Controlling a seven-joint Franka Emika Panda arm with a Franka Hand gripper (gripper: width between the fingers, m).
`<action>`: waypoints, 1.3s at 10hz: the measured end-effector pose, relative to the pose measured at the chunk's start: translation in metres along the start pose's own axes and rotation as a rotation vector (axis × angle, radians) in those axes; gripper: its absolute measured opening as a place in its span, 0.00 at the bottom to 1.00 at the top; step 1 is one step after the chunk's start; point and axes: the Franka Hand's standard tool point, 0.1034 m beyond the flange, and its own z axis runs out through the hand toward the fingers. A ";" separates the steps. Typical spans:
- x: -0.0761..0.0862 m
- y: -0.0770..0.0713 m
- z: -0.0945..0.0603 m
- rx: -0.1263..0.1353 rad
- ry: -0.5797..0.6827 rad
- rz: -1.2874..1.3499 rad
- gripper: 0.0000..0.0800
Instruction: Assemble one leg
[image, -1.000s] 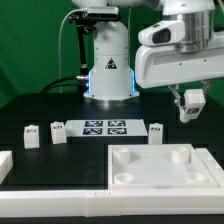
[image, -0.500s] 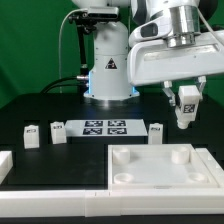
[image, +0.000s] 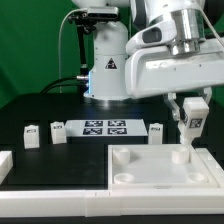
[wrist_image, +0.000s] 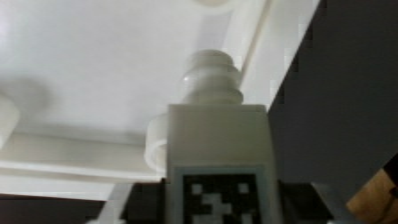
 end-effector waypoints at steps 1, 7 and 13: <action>0.009 0.003 0.008 0.004 0.003 0.006 0.36; 0.018 0.010 0.009 -0.024 0.127 -0.014 0.36; 0.049 0.010 0.024 -0.019 0.179 -0.018 0.36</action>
Offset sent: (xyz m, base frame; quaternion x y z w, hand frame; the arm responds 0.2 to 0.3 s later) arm 0.0000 0.0000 0.0000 0.0000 0.0899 0.0000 0.9960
